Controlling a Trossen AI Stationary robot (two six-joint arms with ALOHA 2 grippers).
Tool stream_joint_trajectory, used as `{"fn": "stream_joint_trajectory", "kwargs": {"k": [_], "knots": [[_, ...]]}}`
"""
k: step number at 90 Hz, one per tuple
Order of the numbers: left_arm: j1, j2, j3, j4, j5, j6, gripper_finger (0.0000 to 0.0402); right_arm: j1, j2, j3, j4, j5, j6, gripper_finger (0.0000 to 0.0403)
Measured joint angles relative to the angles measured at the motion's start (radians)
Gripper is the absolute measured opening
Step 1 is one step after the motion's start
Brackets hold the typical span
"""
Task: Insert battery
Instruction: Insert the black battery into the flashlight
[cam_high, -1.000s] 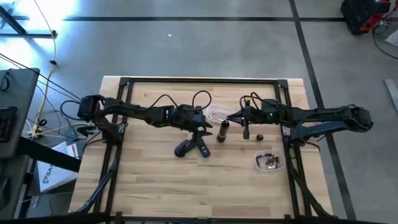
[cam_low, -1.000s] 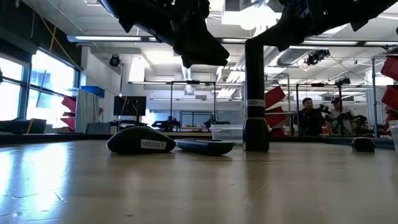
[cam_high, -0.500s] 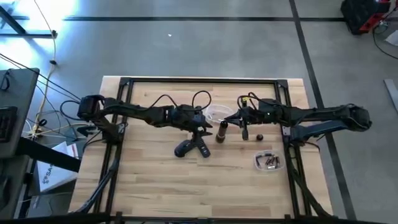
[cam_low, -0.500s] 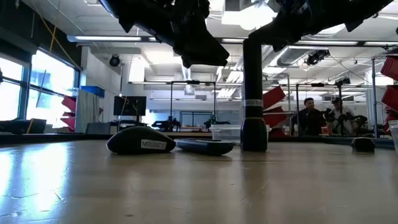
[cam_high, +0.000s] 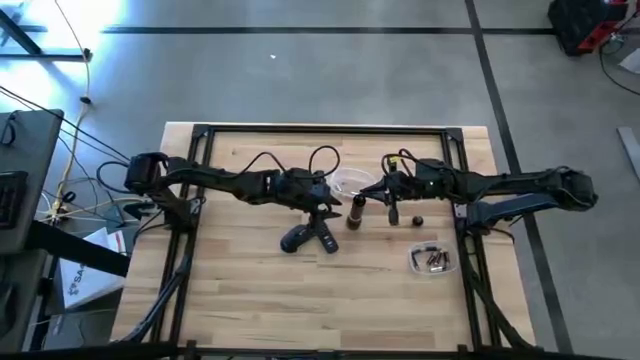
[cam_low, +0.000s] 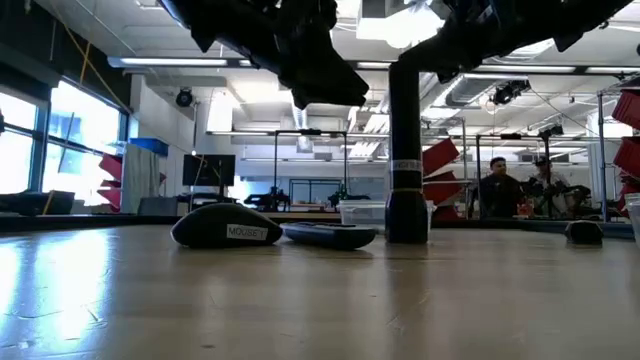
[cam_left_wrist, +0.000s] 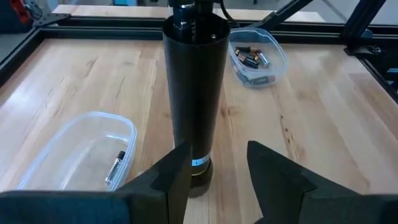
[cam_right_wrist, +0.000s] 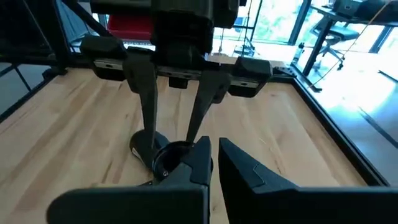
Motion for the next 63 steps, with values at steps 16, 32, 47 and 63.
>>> {"fn": "stream_joint_trajectory", "kwargs": {"k": [16, 32, 47, 63], "knots": [[0.0, -0.038, 0.0, -0.038, -0.006, 0.0, 0.0136, 0.0, -0.067, -0.001, 0.001, 0.0, -0.001, 0.0], [-0.022, -0.095, 0.0, -0.088, -0.08, -0.021, 0.0136, 0.008, -0.193, 0.01, -0.121, 0.001, -0.006, 0.0], [-0.08, -0.101, 0.0, -0.093, -0.115, -0.045, 0.0136, 0.103, -0.238, 0.1, -0.428, 0.092, -0.004, 0.0], [-0.167, -0.101, 0.0, -0.11, -0.227, -0.096, 0.0136, 0.24, -0.22, 0.164, -0.721, 0.166, 0.144, 0.0]]}}
